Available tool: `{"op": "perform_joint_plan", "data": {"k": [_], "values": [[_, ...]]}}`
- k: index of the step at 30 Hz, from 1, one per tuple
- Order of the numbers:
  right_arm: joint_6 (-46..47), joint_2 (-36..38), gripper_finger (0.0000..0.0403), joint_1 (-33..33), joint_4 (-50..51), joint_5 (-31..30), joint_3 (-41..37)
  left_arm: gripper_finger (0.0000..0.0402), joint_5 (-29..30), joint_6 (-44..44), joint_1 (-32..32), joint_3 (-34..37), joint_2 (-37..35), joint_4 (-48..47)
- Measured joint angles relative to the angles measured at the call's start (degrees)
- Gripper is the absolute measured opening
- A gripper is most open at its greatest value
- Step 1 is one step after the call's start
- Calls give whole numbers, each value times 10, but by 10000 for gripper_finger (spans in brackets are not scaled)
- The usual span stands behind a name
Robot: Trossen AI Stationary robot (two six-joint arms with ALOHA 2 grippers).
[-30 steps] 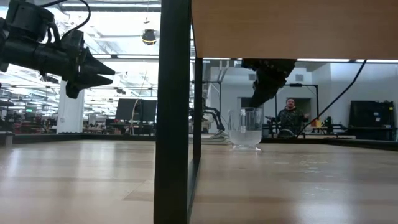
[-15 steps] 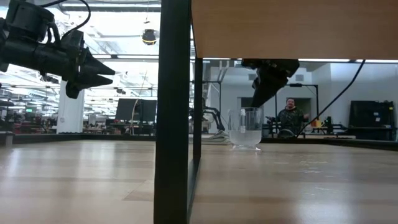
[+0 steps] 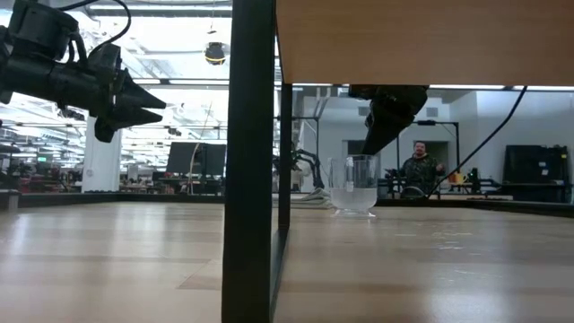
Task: Stack small to large cups/mugs on shelf
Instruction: Put the transparent mug on the shelf
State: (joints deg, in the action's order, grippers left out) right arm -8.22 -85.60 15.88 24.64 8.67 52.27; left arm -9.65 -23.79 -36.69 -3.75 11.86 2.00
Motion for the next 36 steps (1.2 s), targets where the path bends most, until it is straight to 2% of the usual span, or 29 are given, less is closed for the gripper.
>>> {"op": "perform_joint_plan", "data": {"k": [36], "values": [[18, 0, 175, -4, 6, 5, 0, 153, 15, 0, 0, 0, 0, 0]]}}
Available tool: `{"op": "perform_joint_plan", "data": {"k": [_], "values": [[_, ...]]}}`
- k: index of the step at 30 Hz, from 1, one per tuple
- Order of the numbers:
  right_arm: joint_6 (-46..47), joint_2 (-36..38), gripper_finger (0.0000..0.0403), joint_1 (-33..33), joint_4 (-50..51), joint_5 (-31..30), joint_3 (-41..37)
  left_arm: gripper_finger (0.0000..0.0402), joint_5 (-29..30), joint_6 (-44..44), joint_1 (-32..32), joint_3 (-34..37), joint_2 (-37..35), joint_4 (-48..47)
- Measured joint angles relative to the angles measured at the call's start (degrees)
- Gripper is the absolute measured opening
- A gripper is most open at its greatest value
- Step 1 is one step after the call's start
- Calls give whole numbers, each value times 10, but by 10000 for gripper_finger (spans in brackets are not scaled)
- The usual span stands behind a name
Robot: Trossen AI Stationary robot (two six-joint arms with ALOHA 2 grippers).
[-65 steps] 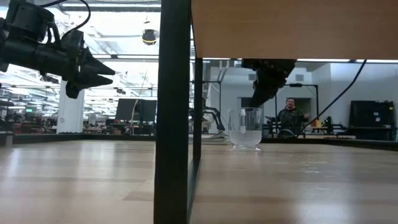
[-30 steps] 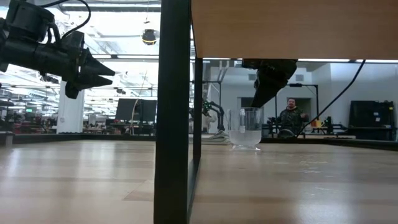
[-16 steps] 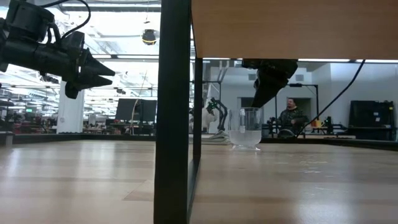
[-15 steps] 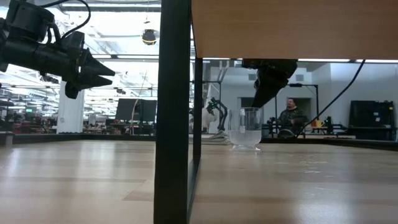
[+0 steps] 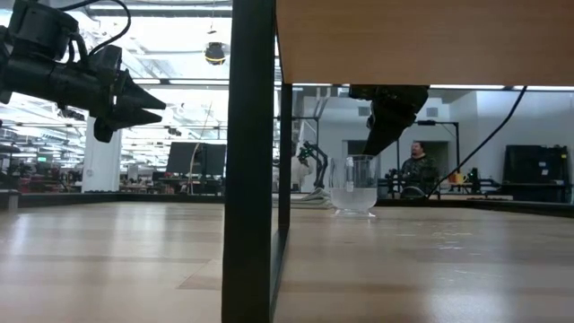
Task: Stack small to large cups/mugs on shelf
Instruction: Put the transparent mug on the shelf
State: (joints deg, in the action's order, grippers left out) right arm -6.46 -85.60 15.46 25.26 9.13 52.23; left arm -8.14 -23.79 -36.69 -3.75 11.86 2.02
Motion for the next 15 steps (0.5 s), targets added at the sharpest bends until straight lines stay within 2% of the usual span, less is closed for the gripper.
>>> {"op": "perform_joint_plan", "data": {"k": [15], "values": [[0, 0, 175, -1, -18, 11, 0, 153, 0, 0, 0, 0, 0, 0]]}}
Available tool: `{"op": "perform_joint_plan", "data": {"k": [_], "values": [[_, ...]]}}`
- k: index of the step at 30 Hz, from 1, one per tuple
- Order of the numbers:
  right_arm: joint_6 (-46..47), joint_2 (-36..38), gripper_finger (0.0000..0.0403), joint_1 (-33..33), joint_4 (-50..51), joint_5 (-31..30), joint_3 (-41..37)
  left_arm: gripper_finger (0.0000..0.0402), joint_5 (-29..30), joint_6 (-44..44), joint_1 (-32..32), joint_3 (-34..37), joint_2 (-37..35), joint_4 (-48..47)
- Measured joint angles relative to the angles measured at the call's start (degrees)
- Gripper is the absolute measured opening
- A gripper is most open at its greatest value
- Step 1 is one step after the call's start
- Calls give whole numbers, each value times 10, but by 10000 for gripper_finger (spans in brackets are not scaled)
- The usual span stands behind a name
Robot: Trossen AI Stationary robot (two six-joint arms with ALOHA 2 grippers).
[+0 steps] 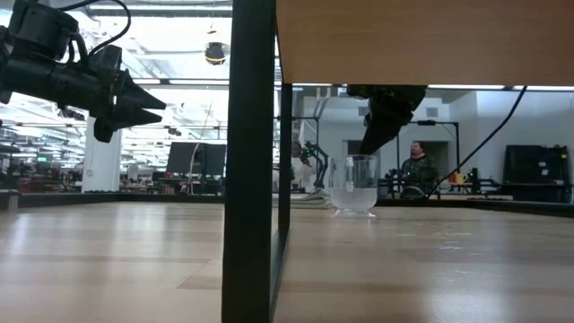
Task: Stack small to large cups/mugs on shelf
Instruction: Put the transparent mug on the shelf
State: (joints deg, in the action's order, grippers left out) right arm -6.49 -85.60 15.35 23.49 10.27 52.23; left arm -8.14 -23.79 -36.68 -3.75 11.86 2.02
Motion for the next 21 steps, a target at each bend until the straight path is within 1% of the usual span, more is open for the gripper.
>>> {"op": "perform_joint_plan", "data": {"k": [4, 6, 8, 10, 12, 15, 18, 21], "values": [[0, -5, 175, -1, 5, 0, 6, 153, 0, 0, 0, 0, 0, 0], [-5, -33, 175, -5, 14, 0, 27, 153, 0, 0, 0, 0, 0, 0], [-24, -60, 175, -7, 61, 0, 49, 153, 0, 0, 0, 0, 0, 0], [-44, -90, 175, -7, 73, 2, 82, 153, 0, 0, 0, 0, 0, 0], [-57, -100, 175, -6, 100, 2, 105, 153, -2, 0, 0, 0, 0, 1], [-80, -102, 173, -6, 100, 0, 122, 153, -3, 0, 0, 0, 0, 0], [-86, -103, 156, -6, 117, -1, 135, 153, -3, 0, 0, 0, 0, 0], [-86, -108, 124, -7, 125, 0, 136, 153, -1, 0, 0, 0, 0, 0]]}}
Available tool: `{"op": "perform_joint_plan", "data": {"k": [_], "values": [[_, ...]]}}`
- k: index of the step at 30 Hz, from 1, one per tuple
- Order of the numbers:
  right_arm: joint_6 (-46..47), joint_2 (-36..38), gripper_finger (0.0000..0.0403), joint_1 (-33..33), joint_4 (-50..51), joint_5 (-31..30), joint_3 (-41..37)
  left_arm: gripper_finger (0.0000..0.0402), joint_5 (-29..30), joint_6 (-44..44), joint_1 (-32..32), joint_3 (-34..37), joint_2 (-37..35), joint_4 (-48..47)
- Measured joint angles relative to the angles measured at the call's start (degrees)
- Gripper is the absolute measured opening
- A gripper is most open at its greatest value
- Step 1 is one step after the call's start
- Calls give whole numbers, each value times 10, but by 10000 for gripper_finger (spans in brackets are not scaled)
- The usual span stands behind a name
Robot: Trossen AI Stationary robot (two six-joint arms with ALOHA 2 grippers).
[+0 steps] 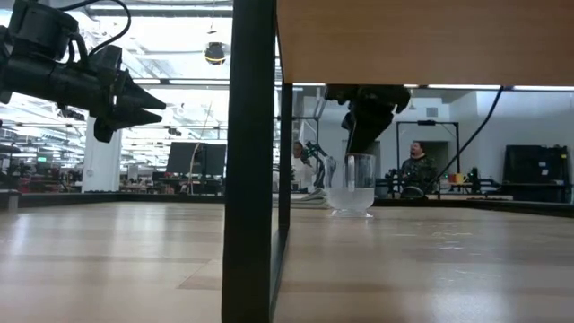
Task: Stack small to large cups/mugs on shelf
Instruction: Put the transparent mug on the shelf
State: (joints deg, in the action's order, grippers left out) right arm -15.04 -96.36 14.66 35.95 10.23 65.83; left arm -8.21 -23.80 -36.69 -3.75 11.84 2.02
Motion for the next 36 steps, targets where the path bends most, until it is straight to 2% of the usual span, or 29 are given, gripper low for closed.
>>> {"op": "perform_joint_plan", "data": {"k": [4, 12, 23, 36], "values": [[0, -7, 98, -4, -1, 2, 0, 153, 8, 0, 0, 0, 0, 0], [0, -14, 95, -8, -8, 4, 0, 153, 11, 0, 0, 0, 0, -1], [-15, -14, 10, -8, -14, 4, 2, 153, 12, 0, 0, 0, 0, -1], [-11, -14, 3, -7, -10, 2, 3, 153, 12, 0, 0, 0, 0, -1]]}}
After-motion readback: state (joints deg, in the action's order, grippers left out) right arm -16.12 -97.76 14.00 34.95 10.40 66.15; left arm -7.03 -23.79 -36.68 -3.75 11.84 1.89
